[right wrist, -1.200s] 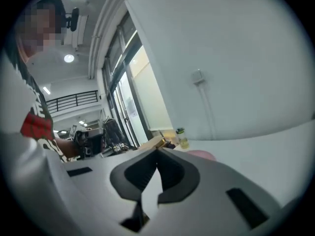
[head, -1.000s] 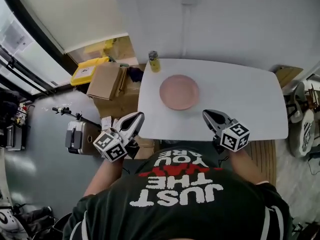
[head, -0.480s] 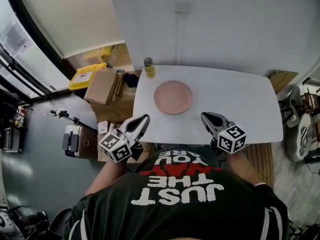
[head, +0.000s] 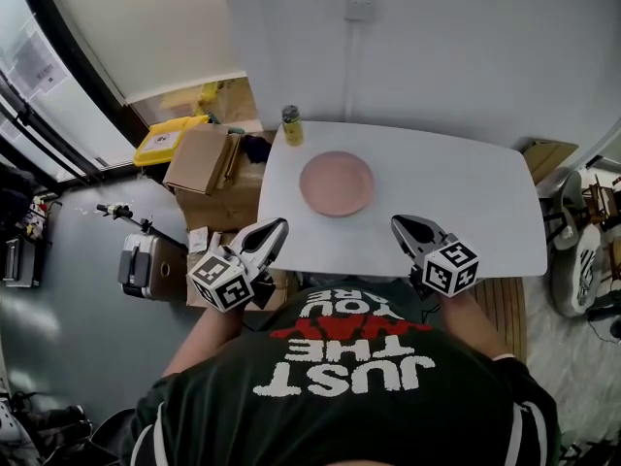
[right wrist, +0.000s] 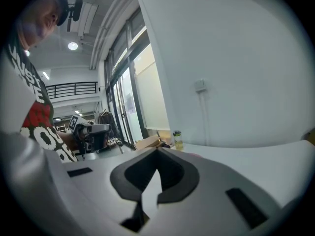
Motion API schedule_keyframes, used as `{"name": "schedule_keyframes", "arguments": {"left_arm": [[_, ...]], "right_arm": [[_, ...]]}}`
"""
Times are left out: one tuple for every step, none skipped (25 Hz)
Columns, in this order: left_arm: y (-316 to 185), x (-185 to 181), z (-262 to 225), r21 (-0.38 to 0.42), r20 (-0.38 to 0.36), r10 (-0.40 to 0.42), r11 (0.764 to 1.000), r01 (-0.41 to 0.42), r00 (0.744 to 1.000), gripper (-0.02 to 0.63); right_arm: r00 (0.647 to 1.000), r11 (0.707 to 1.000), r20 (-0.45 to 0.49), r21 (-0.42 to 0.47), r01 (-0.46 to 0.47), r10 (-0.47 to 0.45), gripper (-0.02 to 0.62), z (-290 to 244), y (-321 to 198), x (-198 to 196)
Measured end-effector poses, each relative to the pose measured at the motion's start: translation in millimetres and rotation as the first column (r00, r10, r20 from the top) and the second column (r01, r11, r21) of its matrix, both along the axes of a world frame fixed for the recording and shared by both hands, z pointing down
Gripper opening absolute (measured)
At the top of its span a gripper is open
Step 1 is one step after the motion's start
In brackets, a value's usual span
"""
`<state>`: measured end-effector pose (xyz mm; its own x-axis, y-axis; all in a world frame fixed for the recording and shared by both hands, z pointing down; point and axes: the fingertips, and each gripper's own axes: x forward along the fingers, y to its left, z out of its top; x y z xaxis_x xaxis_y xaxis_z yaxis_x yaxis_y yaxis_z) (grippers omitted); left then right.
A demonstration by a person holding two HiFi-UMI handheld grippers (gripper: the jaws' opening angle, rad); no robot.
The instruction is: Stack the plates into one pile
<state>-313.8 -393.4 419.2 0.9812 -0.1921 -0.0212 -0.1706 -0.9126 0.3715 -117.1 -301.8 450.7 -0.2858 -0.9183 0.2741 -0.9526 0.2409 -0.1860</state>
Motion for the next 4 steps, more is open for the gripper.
{"name": "schedule_keyframes", "arguments": {"left_arm": [[-0.2,-0.1,-0.5,-0.004,0.003,-0.002,1.0,0.002,1.0,0.008],[-0.3,0.0,-0.9,-0.005,0.005,-0.001,1.0,0.001,1.0,0.008],[-0.3,0.1,-1.2,-0.004,0.007,0.0,1.0,0.0,1.0,0.007],[-0.4,0.3,-1.5,-0.002,0.008,0.003,1.0,-0.003,1.0,0.007]], "right_arm": [[1.0,1.0,-0.001,-0.003,0.0,0.0,0.005,0.2,-0.1,0.0],[1.0,1.0,-0.003,-0.005,0.001,-0.001,0.003,0.5,-0.2,0.0],[1.0,1.0,-0.004,-0.008,0.001,-0.001,0.003,0.9,-0.4,-0.1],[1.0,1.0,-0.005,-0.01,0.001,-0.002,0.003,1.2,-0.6,-0.1]]}}
